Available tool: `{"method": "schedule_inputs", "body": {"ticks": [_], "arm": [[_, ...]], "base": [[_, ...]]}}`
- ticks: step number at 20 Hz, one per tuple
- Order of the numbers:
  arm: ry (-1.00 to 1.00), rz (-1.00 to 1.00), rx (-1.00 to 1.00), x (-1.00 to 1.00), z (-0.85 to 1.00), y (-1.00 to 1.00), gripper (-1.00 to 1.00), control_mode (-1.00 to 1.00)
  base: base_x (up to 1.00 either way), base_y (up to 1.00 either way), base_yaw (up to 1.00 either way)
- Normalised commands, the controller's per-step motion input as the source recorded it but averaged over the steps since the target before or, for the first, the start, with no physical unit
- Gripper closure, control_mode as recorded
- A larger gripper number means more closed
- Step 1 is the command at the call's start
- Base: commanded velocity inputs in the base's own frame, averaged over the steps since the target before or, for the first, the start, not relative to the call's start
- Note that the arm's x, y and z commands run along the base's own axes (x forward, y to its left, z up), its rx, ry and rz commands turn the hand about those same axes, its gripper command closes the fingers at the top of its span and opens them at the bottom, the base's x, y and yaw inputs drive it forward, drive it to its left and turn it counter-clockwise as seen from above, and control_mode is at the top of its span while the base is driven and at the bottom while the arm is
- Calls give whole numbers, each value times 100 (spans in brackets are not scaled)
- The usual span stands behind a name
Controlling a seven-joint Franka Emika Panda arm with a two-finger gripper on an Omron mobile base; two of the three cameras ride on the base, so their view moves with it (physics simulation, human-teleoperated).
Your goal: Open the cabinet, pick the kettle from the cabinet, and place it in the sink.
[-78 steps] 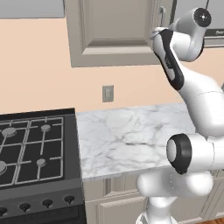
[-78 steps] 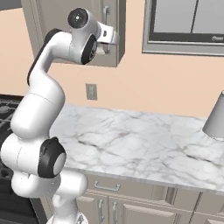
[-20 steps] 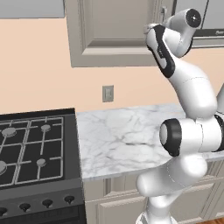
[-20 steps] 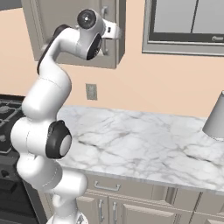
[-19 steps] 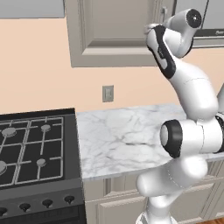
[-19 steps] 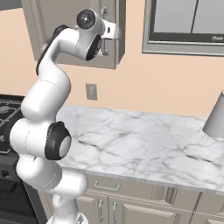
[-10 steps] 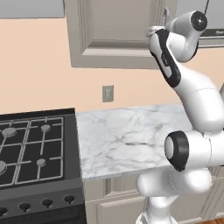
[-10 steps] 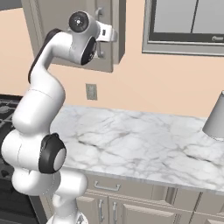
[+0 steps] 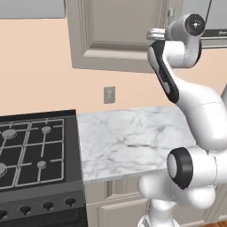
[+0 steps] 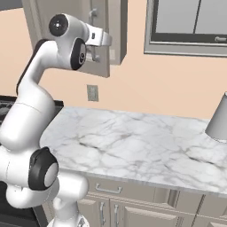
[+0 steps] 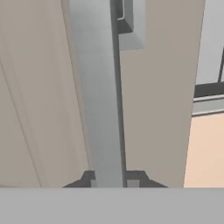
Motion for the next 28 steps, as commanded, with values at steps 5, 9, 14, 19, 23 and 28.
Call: {"method": "schedule_inputs", "body": {"ticks": [5,9,14,19,23,28], "arm": [[0,-19,0,-51,10,15,100,-100],[0,-17,0,-51,10,16,100,-100],[0,-16,0,-48,9,21,100,-100],[0,-14,0,-45,9,26,100,-100],[0,-9,0,-44,9,29,100,-100],[0,-7,0,-38,5,35,100,-100]], "base": [[0,0,0],[0,0,0],[0,0,0],[0,0,0],[0,0,0],[0,0,0]]}}
